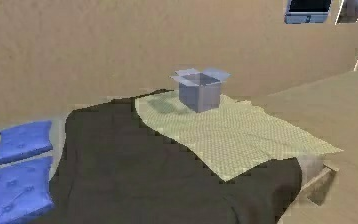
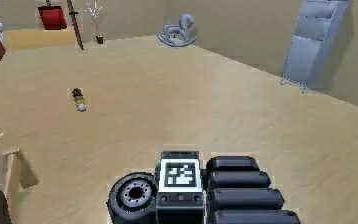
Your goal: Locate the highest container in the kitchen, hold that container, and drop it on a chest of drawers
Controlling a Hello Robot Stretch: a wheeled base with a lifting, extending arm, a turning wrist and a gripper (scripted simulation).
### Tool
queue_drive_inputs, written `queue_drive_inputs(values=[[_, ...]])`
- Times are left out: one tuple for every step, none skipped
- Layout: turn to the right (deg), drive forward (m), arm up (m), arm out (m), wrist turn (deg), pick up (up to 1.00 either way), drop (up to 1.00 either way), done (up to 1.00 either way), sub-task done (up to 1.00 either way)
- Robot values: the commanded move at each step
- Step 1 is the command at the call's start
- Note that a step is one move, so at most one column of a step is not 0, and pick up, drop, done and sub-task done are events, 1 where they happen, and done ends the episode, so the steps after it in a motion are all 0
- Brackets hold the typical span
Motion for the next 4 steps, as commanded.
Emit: queue_drive_inputs(values=[[-45.0,0.00,0.00,0.00,0.0,0.00,0.00,0.00,0.00],[-27.0,0.00,0.00,0.00,0.0,0.00,0.00,0.00,0.00],[-3.0,0.00,0.00,0.00,0.0,0.00,0.00,0.00,0.00],[0.0,0.05,0.00,0.00,0.0,0.00,0.00,0.00,0.00]])
